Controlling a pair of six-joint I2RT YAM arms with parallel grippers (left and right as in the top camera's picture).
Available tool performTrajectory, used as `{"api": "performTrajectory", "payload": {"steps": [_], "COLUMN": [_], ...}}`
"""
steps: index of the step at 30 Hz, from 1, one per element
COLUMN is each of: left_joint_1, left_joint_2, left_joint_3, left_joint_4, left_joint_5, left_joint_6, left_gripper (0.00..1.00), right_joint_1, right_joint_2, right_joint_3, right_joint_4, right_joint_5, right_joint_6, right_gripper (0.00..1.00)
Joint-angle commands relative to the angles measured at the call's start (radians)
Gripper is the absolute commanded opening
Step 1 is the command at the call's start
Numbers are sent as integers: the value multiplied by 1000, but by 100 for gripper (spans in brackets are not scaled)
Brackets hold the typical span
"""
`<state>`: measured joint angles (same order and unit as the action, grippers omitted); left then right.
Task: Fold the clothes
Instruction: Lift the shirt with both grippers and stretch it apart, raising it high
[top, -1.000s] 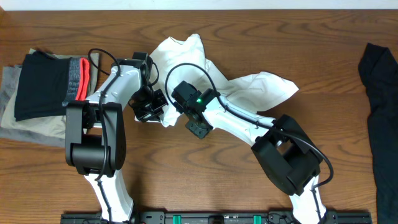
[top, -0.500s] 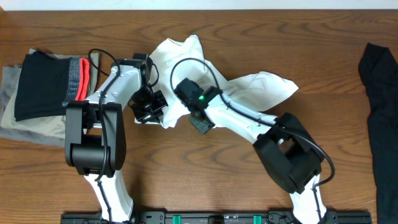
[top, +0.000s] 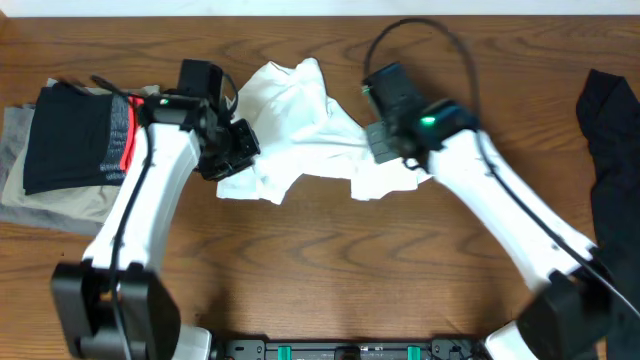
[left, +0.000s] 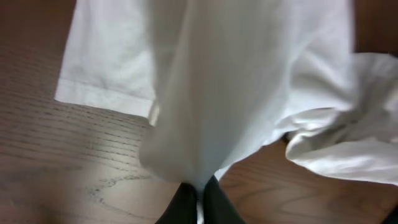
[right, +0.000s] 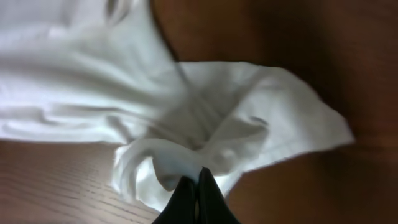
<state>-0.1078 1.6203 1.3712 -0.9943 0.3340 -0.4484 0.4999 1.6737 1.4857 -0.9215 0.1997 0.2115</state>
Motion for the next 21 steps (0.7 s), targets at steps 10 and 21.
{"api": "performTrajectory", "payload": {"steps": [10,21], "left_joint_1": [0,0], "left_joint_2": [-233,-336], "left_joint_3": [36,206], "left_joint_4": [32,25], "left_joint_5": [-40,-152], "left_joint_6": [9,10], "left_gripper": [6,6], "right_joint_1": [-121,-342], "right_joint_2": [-269,-517], "right_joint_3": [7,85], "right_joint_4": [-43,-51], "right_joint_5": [40,140], "right_joint_6": [83,157], "right_gripper": [1,1]}}
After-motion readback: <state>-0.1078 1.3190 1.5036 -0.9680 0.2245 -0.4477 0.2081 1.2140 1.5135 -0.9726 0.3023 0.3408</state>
